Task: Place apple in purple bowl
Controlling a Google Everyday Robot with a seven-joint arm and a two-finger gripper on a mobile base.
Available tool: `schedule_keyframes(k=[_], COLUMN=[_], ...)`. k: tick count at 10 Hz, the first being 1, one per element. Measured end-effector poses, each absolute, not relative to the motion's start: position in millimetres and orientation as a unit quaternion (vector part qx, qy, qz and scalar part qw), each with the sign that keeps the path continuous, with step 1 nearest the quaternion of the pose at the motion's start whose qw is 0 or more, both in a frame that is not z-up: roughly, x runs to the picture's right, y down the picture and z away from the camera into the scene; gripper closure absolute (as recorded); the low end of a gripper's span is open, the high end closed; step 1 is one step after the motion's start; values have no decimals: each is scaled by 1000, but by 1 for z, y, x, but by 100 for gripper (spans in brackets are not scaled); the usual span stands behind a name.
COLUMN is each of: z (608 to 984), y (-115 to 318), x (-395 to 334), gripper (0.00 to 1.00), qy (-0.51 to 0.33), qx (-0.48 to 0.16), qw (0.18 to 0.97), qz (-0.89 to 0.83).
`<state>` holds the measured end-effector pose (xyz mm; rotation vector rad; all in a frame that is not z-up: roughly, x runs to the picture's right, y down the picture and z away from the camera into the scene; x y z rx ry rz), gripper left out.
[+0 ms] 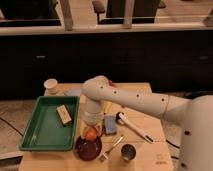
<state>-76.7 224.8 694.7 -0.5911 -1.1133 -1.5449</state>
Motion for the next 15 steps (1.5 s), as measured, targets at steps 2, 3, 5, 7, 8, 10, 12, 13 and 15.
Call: schedule_keyframes(k=[2,3,5,7,8,10,12,13,15], z=[693,692,692,693,693,695,698,699,700], y=[225,225,223,220,218,213,208,205,204], x=[-78,-77,-76,-76,-74,-69,-64,-62,-60], gripper=[20,20,20,20,20,20,20,20,20], qy=[-470,-470,-472,-473,-475,-477,-478,-478,-478], qx=[-246,-246,-244,-243,-244,-248,-256,-259,-263], qw=[546,547,550,553,554,557,561,563,566], qz=[-649,-648,-644,-641,-639,-633,-626,-623,-618])
